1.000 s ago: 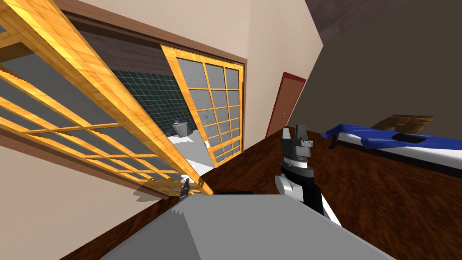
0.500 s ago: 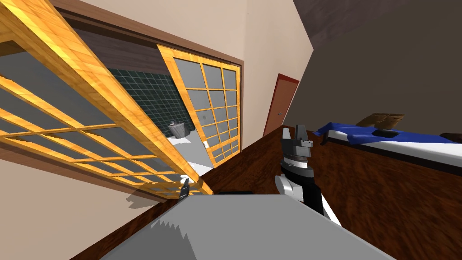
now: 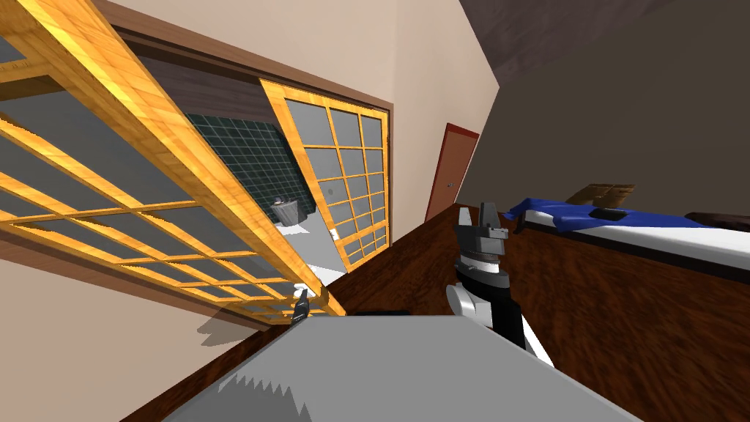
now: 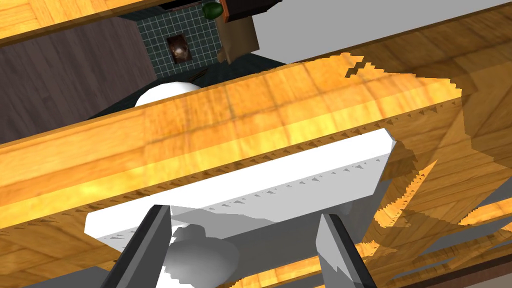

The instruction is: Pull the door open

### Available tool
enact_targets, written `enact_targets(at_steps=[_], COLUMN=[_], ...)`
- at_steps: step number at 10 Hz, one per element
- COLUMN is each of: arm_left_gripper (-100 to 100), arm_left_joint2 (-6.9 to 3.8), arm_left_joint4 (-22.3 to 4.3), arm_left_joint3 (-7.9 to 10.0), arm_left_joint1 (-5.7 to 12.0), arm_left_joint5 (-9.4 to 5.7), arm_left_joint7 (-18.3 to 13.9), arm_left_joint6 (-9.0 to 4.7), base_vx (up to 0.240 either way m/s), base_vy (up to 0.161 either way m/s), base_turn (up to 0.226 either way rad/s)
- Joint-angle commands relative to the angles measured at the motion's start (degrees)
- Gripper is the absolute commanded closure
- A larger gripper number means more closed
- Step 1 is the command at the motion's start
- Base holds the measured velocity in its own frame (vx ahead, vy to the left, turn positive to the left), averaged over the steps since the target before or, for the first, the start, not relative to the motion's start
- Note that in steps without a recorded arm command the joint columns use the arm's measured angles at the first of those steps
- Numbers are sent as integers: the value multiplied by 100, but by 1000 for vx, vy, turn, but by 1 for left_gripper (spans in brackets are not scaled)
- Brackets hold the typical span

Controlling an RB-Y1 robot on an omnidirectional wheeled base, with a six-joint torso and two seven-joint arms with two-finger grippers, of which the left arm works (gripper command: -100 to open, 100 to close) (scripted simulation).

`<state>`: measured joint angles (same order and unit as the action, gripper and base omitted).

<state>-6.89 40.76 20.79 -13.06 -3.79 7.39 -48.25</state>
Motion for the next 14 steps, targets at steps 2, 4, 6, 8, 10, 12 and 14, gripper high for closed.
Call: enact_targets(at_steps=[2, 4, 6, 8, 10, 12, 14], arm_left_gripper=[100, 100, 100, 100, 100, 100, 100], arm_left_joint2=[-159, -159, -159, -159, -159, -62, -72], arm_left_joint4=[31, 31, 31, 31, 31, -86, -82], arm_left_joint3=[121, 121, 121, 121, 121, -102, -143], arm_left_joint1=[-45, -45, -45, -45, -45, 89, 110], arm_left_joint5=[-98, -98, -98, -98, -98, -62, -108], arm_left_joint7=[-398, -482, -482, -482, -482, -674, -833], arm_left_joint6=[103, 103, 103, 103, 103, -68, -67], base_vx=[-57, -48, 21, -3, -4, -27, -85], base_vy=[36, 24, -12, -5, 12, -5, 8], base_turn=[-113, -38, 3, -5, 6, -53, -95])
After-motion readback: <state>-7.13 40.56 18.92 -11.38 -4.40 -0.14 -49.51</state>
